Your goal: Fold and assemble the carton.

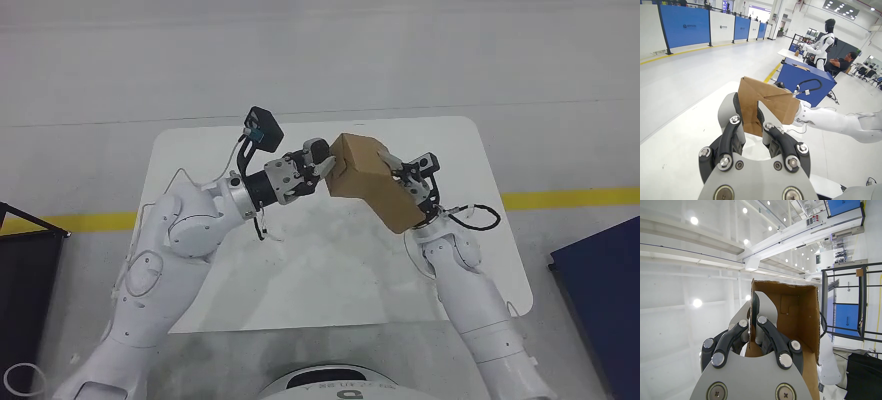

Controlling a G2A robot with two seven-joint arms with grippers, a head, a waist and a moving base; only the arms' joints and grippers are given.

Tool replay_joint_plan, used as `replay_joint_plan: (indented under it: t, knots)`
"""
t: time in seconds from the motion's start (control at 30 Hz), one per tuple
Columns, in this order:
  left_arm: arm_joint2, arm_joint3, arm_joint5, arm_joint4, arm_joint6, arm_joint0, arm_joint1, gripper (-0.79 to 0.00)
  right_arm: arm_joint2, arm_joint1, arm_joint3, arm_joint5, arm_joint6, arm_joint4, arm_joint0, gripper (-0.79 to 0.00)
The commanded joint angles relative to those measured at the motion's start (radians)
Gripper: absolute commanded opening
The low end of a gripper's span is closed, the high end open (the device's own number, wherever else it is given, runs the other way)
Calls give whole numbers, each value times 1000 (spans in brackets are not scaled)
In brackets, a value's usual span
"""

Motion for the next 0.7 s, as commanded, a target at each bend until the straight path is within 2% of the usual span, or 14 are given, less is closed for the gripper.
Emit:
replay_joint_plan:
  t: [0.0,0.07,0.23,0.3,0.5,0.67]
  knots:
    - [1,-2,2,5,1,0,1,-394,0,0,-6,-2,-2,-8,-3,-785]
    - [-1,-7,7,15,3,0,2,-369,0,1,-11,-3,-4,-17,-7,-785]
    - [-14,-19,16,31,3,8,6,-382,2,2,-27,-4,-2,-21,-16,-785]
    - [-18,-23,19,37,-2,10,7,-354,3,2,-34,-3,3,-23,-20,-785]
    - [-20,-33,21,41,-15,15,11,-336,9,5,-58,-2,10,-36,-34,-785]
    - [-21,-45,18,40,-30,22,14,-237,16,7,-76,-1,15,-41,-46,-785]
